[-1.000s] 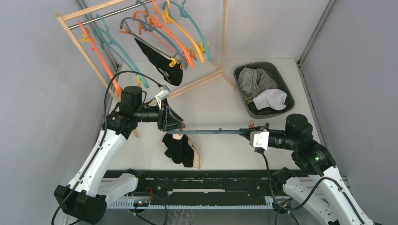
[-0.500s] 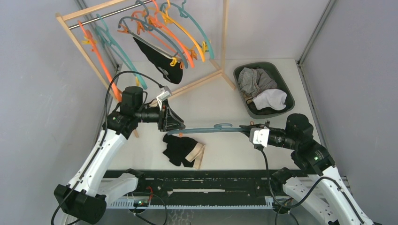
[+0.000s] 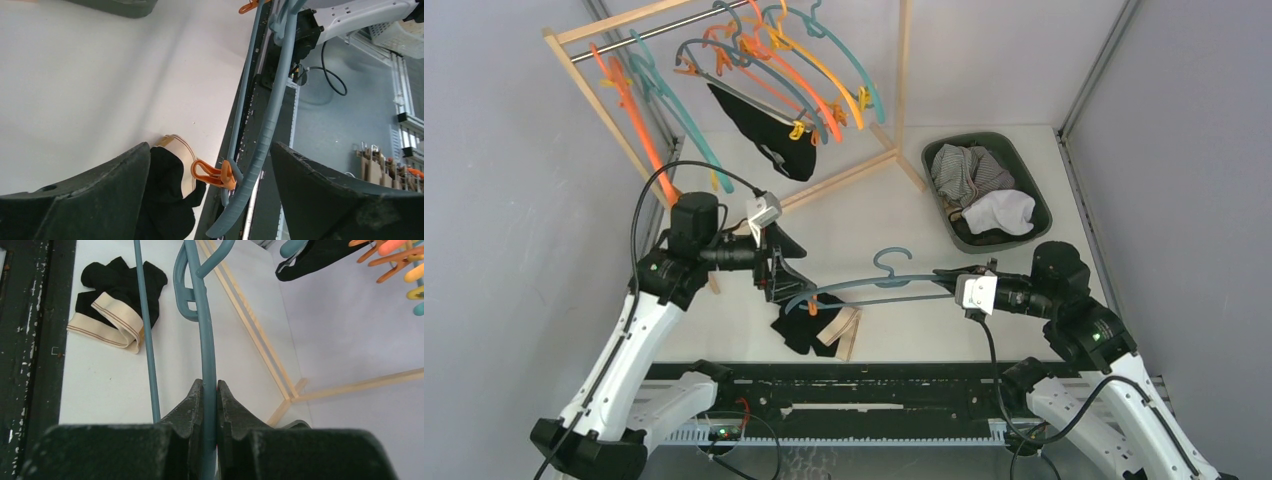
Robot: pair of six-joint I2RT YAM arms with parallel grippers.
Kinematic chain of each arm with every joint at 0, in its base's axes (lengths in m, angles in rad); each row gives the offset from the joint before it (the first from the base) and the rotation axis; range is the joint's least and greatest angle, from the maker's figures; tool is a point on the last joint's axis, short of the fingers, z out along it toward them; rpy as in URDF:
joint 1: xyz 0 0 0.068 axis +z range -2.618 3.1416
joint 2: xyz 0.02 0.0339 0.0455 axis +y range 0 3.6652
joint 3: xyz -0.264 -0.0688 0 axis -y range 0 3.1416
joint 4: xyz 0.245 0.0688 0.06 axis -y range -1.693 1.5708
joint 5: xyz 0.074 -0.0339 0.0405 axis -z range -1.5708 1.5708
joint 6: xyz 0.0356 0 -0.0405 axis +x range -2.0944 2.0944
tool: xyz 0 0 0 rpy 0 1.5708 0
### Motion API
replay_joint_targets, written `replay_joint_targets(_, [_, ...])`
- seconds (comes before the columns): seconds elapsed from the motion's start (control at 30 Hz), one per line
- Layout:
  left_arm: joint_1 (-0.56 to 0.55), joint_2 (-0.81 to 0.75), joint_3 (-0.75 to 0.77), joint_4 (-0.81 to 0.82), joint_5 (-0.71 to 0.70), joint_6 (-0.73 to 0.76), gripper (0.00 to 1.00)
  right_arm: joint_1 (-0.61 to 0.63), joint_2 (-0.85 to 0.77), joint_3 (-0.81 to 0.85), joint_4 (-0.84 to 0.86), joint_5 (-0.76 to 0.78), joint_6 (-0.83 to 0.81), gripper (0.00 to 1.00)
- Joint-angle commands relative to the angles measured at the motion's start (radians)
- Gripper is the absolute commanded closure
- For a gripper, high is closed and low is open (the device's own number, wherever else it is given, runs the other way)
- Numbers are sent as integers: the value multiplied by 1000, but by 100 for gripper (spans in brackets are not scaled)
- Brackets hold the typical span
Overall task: Remove the underwear clipped to the hanger
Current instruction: Remove the underwear from the hanger, then place the hanger at the clothesline.
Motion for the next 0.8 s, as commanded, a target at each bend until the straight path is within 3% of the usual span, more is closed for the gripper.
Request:
replay_joint_targets(0.0, [-4, -54, 100, -24, -42, 89, 4, -4, 16, 15, -28, -49, -25, 100])
replay_joint_targets(0.23, [-12, -104, 153, -49, -30, 172, 3, 4, 69, 56, -61, -114, 21, 100])
replay_joint_targets(0.5, [-108, -128, 143, -219, -86, 367, 16, 7, 142, 112, -18, -219, 124, 100])
replay_joint_targets(0.77, [-187, -126, 79, -247, -124, 411, 24, 6, 176, 129, 36, -249, 184, 100])
